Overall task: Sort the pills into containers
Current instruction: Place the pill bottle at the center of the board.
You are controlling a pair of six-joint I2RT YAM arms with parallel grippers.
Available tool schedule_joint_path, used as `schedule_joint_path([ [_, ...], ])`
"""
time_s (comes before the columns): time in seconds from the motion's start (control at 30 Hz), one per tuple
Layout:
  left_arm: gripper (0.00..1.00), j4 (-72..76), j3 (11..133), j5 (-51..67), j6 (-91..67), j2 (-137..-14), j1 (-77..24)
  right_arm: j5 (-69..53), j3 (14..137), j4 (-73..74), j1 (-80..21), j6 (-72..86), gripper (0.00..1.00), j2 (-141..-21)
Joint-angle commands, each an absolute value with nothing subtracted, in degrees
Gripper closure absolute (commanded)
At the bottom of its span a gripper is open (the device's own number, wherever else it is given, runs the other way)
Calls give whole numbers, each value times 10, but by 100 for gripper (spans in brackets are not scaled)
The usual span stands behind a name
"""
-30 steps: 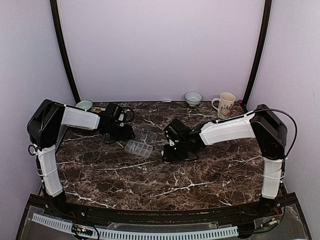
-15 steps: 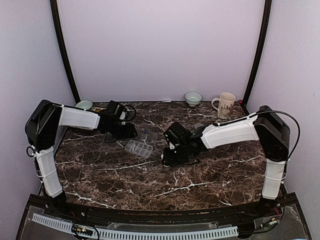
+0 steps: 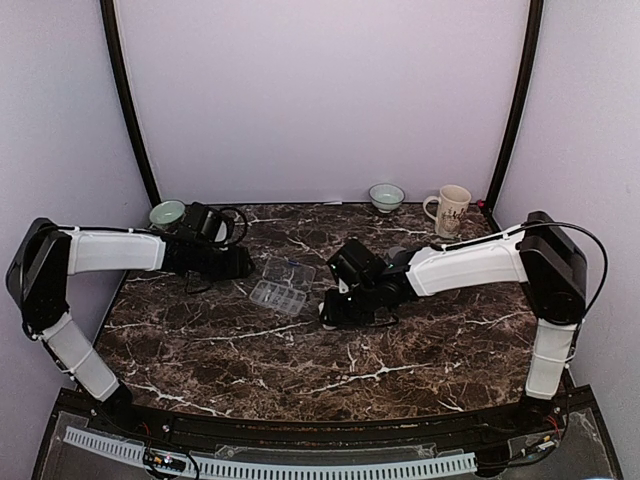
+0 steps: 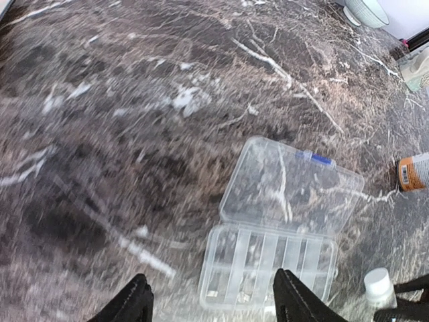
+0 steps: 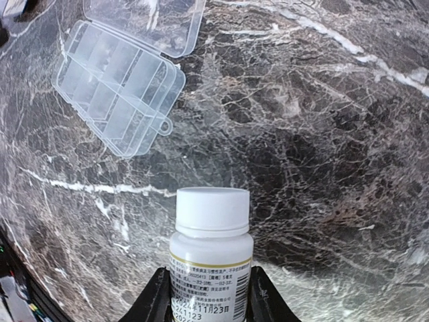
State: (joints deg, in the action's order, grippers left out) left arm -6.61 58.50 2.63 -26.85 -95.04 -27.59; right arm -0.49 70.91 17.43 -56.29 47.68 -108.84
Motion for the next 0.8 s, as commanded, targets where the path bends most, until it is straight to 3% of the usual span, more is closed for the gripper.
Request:
schedule_joint_path([
  [0.0,37,-50,512,10,-296,-865,-277,-16,723,155,-576,519,80,-1075],
  [0.63,38,18,330,-39,-316,-744,-380,-18,785,38,-678,738,79,-1202],
  [0.77,38,30,318,-36,-316,-739,-382,-6,798,17,-690,786,72,-1236],
])
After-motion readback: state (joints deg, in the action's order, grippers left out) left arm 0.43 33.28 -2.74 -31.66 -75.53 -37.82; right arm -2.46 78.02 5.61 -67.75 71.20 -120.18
